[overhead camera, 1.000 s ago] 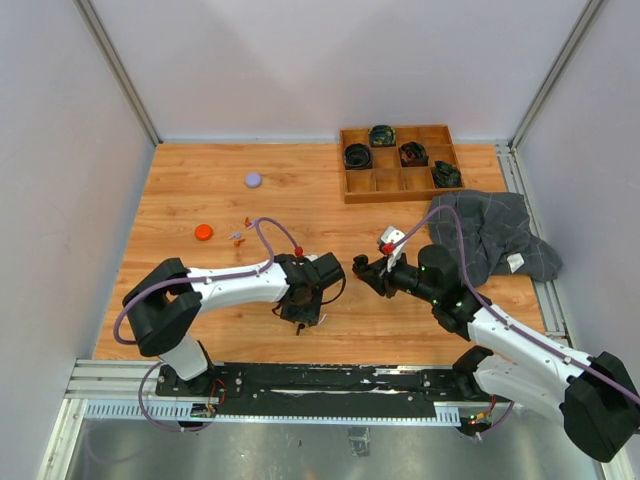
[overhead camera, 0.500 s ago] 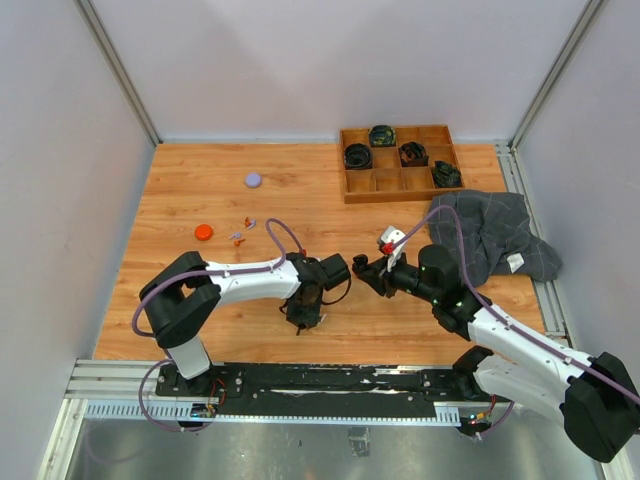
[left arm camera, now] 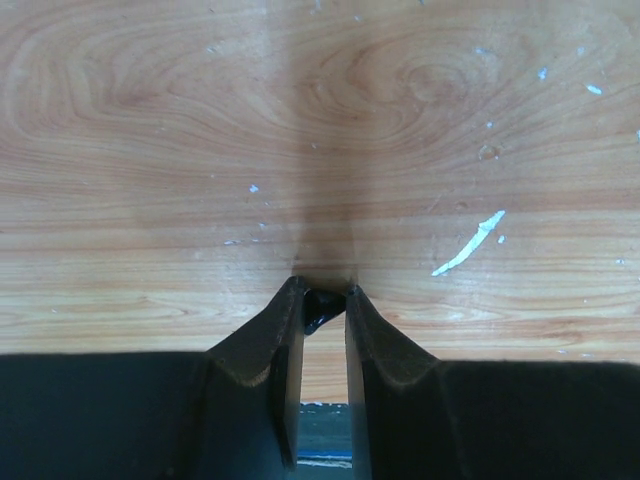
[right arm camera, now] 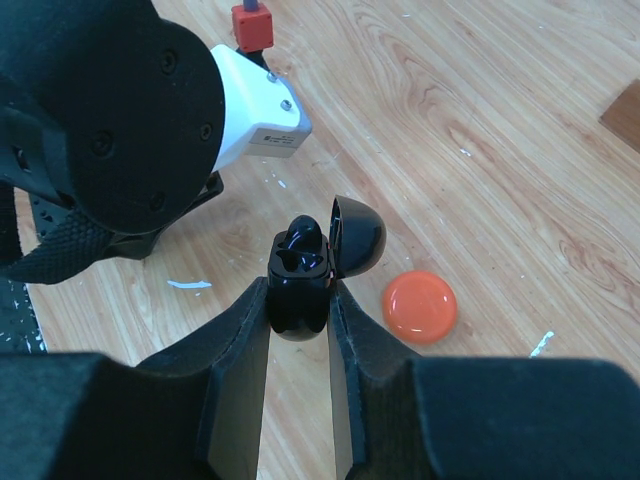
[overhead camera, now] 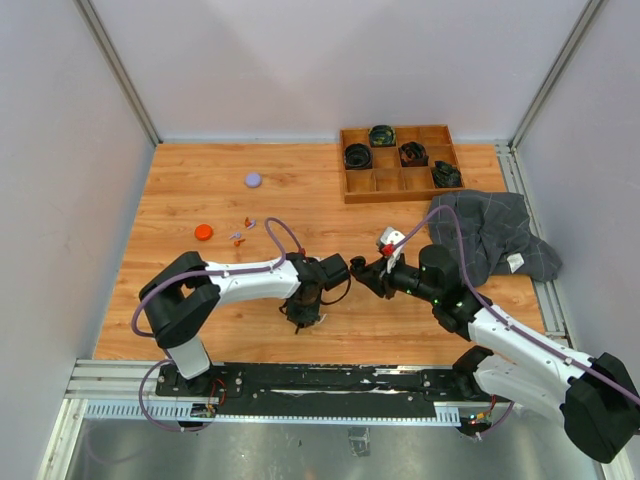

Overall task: Insert the wireless bluetooth earbuds into the charging case
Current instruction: Pick up the earbud from the center of the board, then place the earbud in the charging case.

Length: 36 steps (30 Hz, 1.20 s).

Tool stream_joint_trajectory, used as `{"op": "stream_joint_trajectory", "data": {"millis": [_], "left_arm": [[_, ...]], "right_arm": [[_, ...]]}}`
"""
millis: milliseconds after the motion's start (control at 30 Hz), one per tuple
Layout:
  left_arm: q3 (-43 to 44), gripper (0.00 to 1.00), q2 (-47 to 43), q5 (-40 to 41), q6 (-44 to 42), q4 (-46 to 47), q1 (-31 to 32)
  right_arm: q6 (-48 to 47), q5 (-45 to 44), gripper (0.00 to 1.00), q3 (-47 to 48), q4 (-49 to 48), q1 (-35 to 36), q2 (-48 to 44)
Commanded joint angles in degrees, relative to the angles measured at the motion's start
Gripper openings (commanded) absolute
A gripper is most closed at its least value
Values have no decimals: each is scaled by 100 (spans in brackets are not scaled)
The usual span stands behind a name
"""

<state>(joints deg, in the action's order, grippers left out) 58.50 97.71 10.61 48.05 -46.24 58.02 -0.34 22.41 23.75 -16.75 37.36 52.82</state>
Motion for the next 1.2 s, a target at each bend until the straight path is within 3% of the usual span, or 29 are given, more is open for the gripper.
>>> {"op": "stream_joint_trajectory", "data": {"millis": [0, 333, 633, 1167], "left_arm": [[61, 14, -245, 589, -15, -33, 45], [473, 13, -1269, 1558, -714, 374, -66], [561, 13, -2421, 1740, -1850, 1626, -99], [40, 9, -3496, 353, -2772, 4183, -99]], "right_arm": [[-27, 271, 1, 151, -220, 50, -10], [-53, 253, 1, 67, -682, 95, -26], [-57, 132, 1, -265, -1965, 228, 176], [-54, 181, 1, -338, -3697, 484, 516]]}}
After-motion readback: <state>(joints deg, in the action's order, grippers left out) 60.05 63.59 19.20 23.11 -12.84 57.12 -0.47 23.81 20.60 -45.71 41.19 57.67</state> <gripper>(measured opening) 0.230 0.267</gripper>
